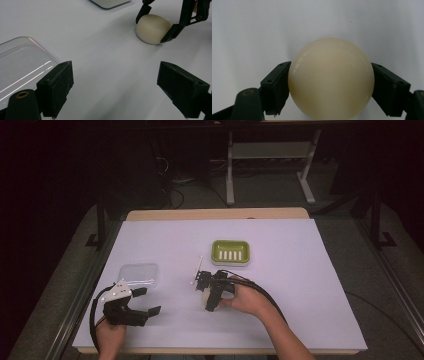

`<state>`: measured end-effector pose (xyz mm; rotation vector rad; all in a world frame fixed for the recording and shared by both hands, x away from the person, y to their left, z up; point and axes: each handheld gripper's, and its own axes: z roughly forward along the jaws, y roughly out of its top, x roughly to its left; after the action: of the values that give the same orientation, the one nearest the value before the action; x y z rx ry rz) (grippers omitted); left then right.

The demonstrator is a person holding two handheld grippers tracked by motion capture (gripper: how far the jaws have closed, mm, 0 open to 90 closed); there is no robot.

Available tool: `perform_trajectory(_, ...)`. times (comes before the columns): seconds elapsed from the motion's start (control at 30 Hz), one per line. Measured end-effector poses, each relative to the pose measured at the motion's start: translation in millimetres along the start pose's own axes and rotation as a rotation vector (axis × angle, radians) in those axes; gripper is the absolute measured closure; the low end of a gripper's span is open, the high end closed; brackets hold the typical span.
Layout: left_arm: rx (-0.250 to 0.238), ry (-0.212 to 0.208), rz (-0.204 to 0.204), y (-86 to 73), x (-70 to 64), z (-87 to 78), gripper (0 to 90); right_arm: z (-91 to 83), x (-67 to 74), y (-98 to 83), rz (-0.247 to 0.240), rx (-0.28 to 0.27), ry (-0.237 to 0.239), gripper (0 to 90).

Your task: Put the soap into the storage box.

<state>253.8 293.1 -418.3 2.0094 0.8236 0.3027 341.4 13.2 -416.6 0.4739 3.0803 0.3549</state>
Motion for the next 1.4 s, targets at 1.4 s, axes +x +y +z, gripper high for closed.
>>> perform_trajectory(1.4,-0.016,0.002,-0.010,-1.0,0.5,-1.3,13.1,-50.8,-34.3,-0.5,0.051,-0.070,0.017,22.0)
